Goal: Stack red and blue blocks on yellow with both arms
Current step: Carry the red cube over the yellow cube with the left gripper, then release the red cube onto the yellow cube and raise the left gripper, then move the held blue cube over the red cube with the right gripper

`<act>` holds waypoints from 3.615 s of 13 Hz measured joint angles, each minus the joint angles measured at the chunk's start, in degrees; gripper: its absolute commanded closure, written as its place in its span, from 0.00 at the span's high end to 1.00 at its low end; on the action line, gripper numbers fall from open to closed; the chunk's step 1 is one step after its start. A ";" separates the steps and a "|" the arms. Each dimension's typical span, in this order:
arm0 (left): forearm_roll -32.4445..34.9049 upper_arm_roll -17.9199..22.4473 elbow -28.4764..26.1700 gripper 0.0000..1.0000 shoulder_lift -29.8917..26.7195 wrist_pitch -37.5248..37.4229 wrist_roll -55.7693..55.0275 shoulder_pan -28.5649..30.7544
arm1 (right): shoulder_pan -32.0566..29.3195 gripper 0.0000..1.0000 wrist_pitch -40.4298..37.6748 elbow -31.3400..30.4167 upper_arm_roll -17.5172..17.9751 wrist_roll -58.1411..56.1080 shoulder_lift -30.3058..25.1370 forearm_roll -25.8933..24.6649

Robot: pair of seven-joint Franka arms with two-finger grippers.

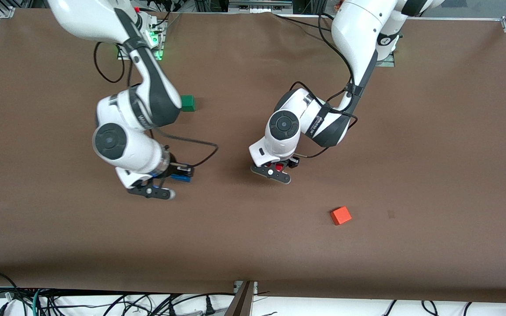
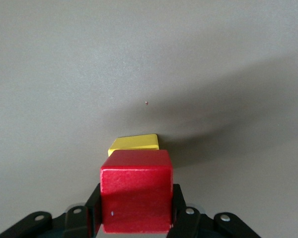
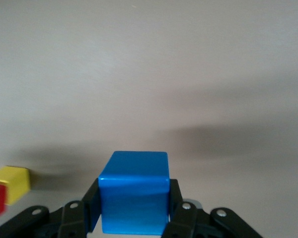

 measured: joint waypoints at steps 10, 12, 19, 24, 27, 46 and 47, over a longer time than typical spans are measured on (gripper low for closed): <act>0.19 0.15 -1.10 1.00 0.07 1.28 -1.52 -0.11 | 3.63 0.45 4.07 5.83 -0.02 6.70 4.04 0.00; 0.19 0.25 -1.27 1.00 0.08 1.28 -1.73 -0.11 | 3.91 0.45 4.08 6.02 -0.02 7.47 4.04 0.00; 0.23 3.06 0.04 1.00 -5.98 -3.61 -2.69 2.00 | 6.35 0.45 4.64 6.11 -0.03 13.75 4.45 -0.01; 0.48 3.89 2.09 1.00 -17.08 -5.15 -2.34 18.91 | 9.30 0.45 6.72 6.13 -0.06 20.87 5.92 -0.11; 0.49 3.76 3.15 1.00 -21.33 -9.68 -0.60 27.33 | 12.96 0.45 11.16 6.50 -0.08 29.43 7.54 -0.52; 0.49 1.32 -3.76 1.00 -32.75 -27.67 7.47 38.70 | 22.52 0.50 12.18 16.94 -0.92 42.94 16.18 -7.71; 0.49 1.36 -5.34 1.00 -33.73 -27.66 7.53 38.76 | 22.52 0.51 12.39 16.95 -0.93 42.92 16.30 -7.72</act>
